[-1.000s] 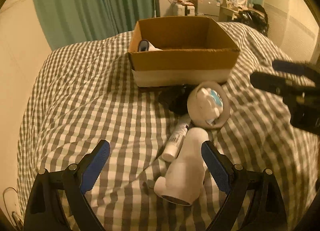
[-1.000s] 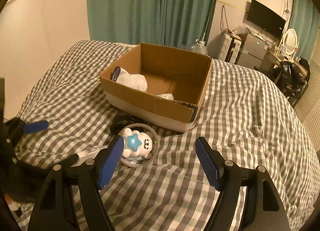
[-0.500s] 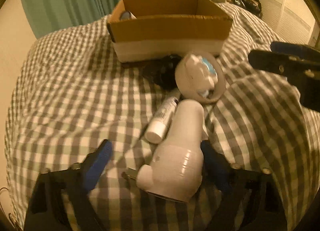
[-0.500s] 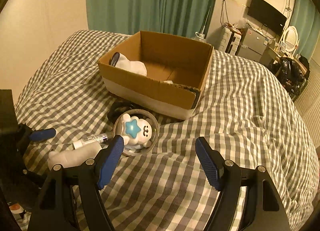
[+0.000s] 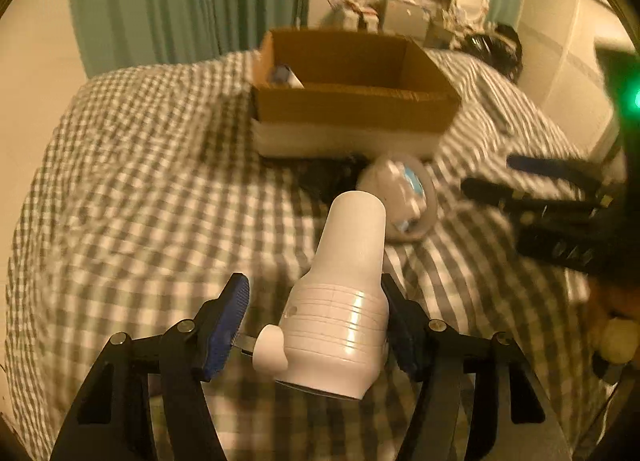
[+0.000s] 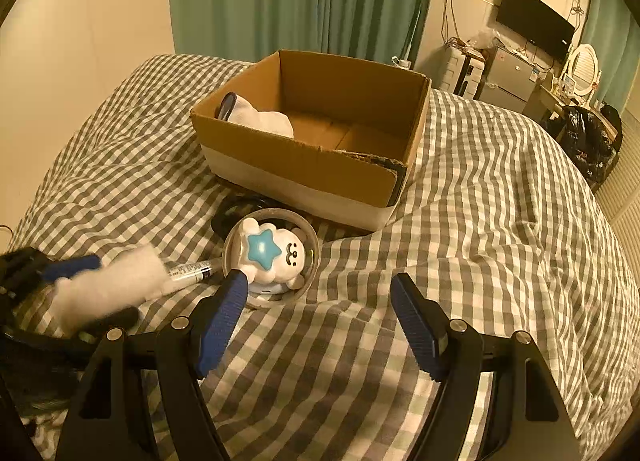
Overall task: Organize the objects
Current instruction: 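Grasp the white hair dryer with the left gripper while the right grasps the clear star-toy case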
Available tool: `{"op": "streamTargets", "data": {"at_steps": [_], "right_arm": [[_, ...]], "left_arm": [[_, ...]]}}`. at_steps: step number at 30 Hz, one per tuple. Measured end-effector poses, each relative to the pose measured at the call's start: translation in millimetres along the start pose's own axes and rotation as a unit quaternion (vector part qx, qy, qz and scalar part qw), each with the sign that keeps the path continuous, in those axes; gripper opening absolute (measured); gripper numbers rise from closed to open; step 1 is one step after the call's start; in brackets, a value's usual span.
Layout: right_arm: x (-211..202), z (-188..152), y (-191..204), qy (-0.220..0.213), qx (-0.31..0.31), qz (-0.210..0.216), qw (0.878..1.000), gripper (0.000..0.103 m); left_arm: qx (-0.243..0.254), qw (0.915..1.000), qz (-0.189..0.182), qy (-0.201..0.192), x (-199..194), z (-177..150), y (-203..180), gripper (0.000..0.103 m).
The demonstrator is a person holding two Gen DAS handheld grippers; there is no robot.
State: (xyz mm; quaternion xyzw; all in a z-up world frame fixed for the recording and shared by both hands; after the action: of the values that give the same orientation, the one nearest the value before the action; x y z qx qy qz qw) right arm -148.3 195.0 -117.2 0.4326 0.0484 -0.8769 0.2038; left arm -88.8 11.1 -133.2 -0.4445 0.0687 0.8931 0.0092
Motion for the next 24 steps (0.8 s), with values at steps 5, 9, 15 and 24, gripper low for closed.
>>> {"op": "streamTargets", "data": {"at_steps": [5,9,15,24], "right_arm": [[17,4,3,0.015,-0.007,0.009,1.0,0.074],[35,10,10,0.028,-0.009,0.03,0.999,0.074],[67,16,12,0.059,-0.008,0.045,0.997,0.066],[93,10,7,0.082,0.012,0.052,0.995,0.037]], "left_arm": [[-0.012,0.9995,0.023,-0.016,4,22,19,0.067],[-0.018,0.9991,0.035,-0.018,19,41,27,0.067],[-0.032,0.9986,0.039,-0.016,43,52,29,0.067],[-0.034,0.9988,0.034,0.003,68,45,28,0.067]]}}
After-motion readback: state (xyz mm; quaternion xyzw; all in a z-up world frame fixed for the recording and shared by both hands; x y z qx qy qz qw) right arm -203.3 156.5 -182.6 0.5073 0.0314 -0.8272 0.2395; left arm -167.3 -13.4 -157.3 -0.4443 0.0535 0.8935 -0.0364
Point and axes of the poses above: each gripper's, at about its wrist camera, not at the fingertips, and x roughly the way its jaws point, y to its left, z to its top, the point moved 5 cm from there along x, roughly the way its jaws point, and after that the axes turned 12 degrees about z, right-handed, at the moved point
